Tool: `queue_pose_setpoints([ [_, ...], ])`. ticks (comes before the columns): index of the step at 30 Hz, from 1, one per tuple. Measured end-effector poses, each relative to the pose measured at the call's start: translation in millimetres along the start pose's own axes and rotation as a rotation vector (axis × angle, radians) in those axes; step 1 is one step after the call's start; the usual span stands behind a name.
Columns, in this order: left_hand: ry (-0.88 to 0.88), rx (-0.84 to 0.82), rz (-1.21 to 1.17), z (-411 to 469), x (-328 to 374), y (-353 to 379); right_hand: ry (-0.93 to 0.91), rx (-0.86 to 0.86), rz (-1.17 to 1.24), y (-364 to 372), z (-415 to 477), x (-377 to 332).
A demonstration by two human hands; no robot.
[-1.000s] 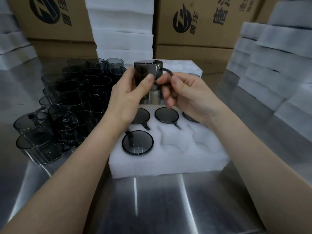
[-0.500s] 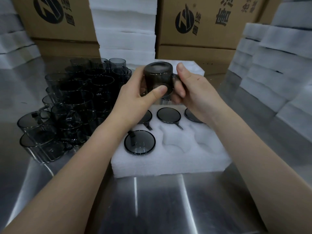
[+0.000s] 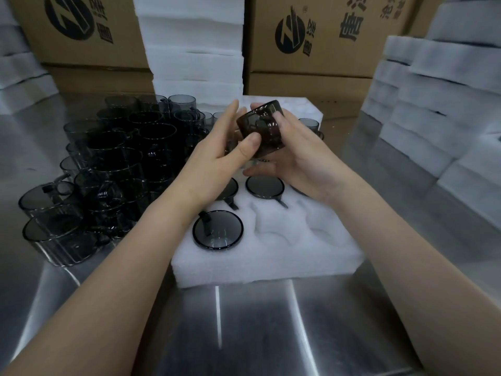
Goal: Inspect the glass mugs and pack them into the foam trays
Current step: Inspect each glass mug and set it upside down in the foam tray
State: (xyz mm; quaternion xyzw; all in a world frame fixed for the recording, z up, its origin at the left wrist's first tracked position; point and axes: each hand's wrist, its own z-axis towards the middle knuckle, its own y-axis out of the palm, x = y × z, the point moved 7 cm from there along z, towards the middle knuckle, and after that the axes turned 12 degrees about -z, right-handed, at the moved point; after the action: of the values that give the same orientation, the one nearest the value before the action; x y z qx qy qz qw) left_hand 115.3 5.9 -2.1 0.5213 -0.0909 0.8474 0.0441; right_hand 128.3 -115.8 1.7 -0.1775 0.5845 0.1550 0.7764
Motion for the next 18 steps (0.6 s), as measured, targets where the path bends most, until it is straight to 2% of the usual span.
queue_pose_setpoints([
  [2, 0.088, 0.061, 0.056, -1.8, 8.1, -4.5, -0.022, 0.058, -0.034, -1.9, -1.5, -2.7],
  [5, 0.25, 0.041, 0.227, -6.3, 21.6, 1.2, -0.088, 0.208, -0.32, -7.6, -2.1, -5.1],
  [8, 0.315, 0.001, 0.37, -7.4, 26.5, 11.6, -0.177, 0.287, -0.552, -6.6, -3.7, -12.0],
  [11, 0.361, 0.057, 0.388, -7.8, 32.2, 8.9, -0.239, 0.304, -0.631, -5.1, -4.8, -17.1],
  [13, 0.374, 0.059, 0.378, -8.6, 33.4, 7.9, -0.227, 0.293, -0.596, -6.5, -4.7, -15.3],
  [18, 0.382, 0.046, 0.341, -10.2, 33.8, 7.3, -0.062, 0.257, -0.204, -10.9, -3.6, -7.3],
])
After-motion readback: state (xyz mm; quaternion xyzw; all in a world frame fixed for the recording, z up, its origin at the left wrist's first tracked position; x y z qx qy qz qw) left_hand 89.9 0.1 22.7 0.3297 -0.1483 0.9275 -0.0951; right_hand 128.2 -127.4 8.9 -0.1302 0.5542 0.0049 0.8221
